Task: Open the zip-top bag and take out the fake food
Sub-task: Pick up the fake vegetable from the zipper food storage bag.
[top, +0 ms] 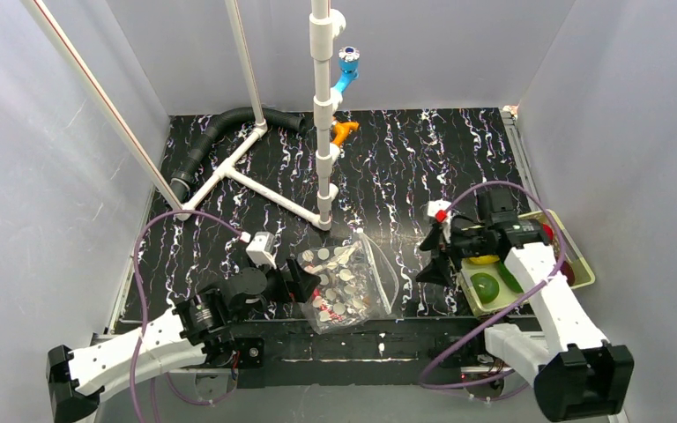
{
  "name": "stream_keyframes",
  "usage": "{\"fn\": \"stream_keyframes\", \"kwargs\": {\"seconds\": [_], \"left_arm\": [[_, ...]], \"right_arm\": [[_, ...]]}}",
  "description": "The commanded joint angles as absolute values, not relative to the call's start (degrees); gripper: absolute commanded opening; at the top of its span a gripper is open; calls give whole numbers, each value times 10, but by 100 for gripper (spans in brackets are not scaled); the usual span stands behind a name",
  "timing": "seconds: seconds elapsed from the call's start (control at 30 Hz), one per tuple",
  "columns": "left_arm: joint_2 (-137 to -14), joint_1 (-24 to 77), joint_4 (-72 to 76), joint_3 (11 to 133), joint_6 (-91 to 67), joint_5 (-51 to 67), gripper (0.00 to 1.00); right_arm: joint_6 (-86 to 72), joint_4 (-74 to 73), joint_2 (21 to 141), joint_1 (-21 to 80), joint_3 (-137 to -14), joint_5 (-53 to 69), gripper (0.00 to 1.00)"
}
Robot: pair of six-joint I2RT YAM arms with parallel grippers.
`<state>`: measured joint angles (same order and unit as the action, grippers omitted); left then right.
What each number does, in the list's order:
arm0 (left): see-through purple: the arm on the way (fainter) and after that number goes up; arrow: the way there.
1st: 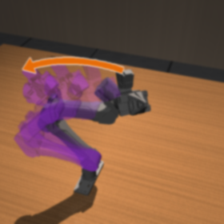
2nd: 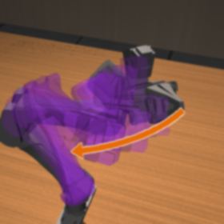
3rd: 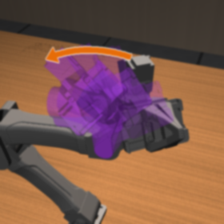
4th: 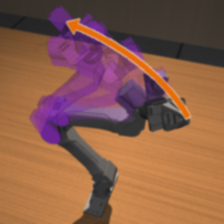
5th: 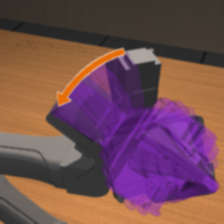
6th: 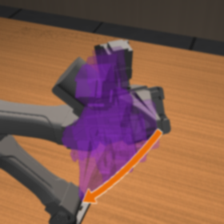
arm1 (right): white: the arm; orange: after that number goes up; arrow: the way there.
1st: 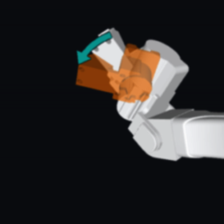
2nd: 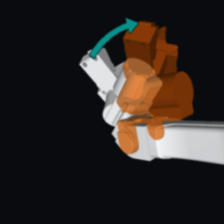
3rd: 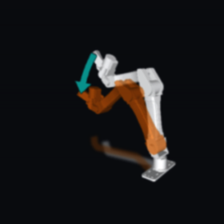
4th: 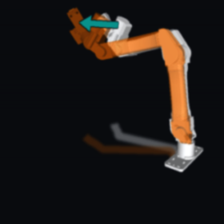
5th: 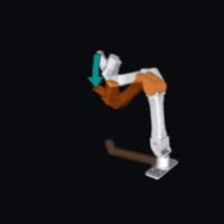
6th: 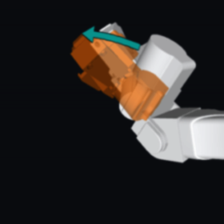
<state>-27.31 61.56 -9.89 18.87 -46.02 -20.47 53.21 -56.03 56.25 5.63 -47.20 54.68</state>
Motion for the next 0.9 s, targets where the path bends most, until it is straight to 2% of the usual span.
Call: {"fn": "stream_keyframes", "kwargs": {"seconds": [0.0, 0.13, 0.23, 0.33, 0.67, 0.77, 0.83, 0.87], "left_arm": [[-262, 610, -140, 177, -489, -245, 84], [-262, 609, -156, 164, -511, -248, 71], [-264, 609, -152, 145, -532, -251, 58], [-276, 608, -123, 123, -544, -244, 44], [-444, 594, 71, 90, -545, -185, 35], [-488, 586, 95, 100, -540, -171, 23], [-501, 581, 88, 108, -539, -168, 19], [-502, 580, 88, 108, -539, -167, 19]], "right_arm": [[373, -381, 593, 186, -449, 486, 86], [310, -333, 651, 235, -458, 476, 73], [262, -317, 709, 247, -484, 483, 60], [233, -309, 754, 258, -501, 504, 53], [184, -286, 809, 288, -515, 522, 45], [192, -305, 804, 291, -533, 498, 40], [197, -302, 778, 284, -539, 443, 42], [195, -295, 761, 273, -535, 425, 46]]}}
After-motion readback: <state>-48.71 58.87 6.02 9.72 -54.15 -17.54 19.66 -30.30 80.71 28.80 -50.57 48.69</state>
